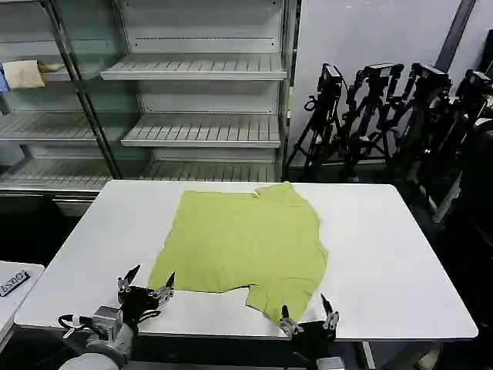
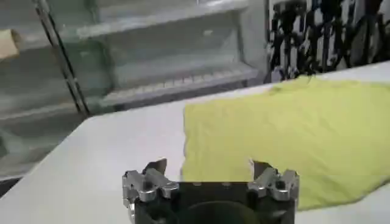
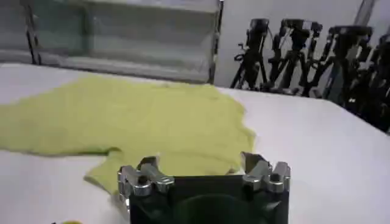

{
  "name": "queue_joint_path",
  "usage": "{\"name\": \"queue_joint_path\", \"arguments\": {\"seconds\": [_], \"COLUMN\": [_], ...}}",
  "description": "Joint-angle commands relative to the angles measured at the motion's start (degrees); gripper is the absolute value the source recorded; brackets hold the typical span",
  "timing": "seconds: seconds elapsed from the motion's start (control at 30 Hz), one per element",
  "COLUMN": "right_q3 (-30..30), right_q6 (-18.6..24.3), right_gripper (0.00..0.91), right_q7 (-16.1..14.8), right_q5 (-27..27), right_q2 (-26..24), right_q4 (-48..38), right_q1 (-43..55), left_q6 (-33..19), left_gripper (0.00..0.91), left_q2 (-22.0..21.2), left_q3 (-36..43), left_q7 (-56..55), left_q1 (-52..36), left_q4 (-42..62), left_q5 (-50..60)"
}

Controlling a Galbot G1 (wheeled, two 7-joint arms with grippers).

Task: Fold and organize the clothes.

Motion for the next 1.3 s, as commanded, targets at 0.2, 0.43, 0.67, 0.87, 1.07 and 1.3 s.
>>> {"name": "queue_joint_path", "arguments": {"seconds": [0.2, 0.43, 0.67, 0.87, 1.07, 1.3], "right_q3": [-1.7, -2.0, -1.8, -1.4, -1.1, -0.2], "right_q6": [-0.7, -0.9, -0.3, -0.1, 1.3, 4.9], "right_gripper": [0.907, 0.907, 0.091, 0.0, 0.0, 0.0], "right_q7": [1.4, 2.3, 2.3, 2.2, 1.8, 0.5], "right_q5": [-0.1, 3.5, 3.8, 4.2, 5.6, 7.4], "right_q2": [0.7, 1.3, 0.9, 0.6, 0.1, -0.6], "right_q4": [-3.0, -4.1, -4.0, -3.3, -2.5, -0.5], "right_q1": [-0.7, -0.2, -0.5, -0.9, -1.2, -2.0], "left_q6": [3.2, 2.1, 1.7, 2.1, 2.5, -0.1], "left_gripper": [0.907, 0.343, 0.02, 0.02, 0.02, 0.02], "left_q2": [0.2, 0.1, -0.5, -0.7, -1.4, -1.7], "left_q3": [1.0, 1.4, 1.8, 2.0, 1.9, 1.1], "left_q7": [-1.2, -1.1, -1.5, -1.4, -1.8, -1.5], "left_q1": [-2.9, -3.0, -2.9, -2.7, -2.3, -1.1], "left_q4": [5.0, 5.7, 5.8, 6.0, 5.1, 3.0], "left_q5": [0.4, 0.2, -0.2, -1.3, -3.6, -6.9]}}
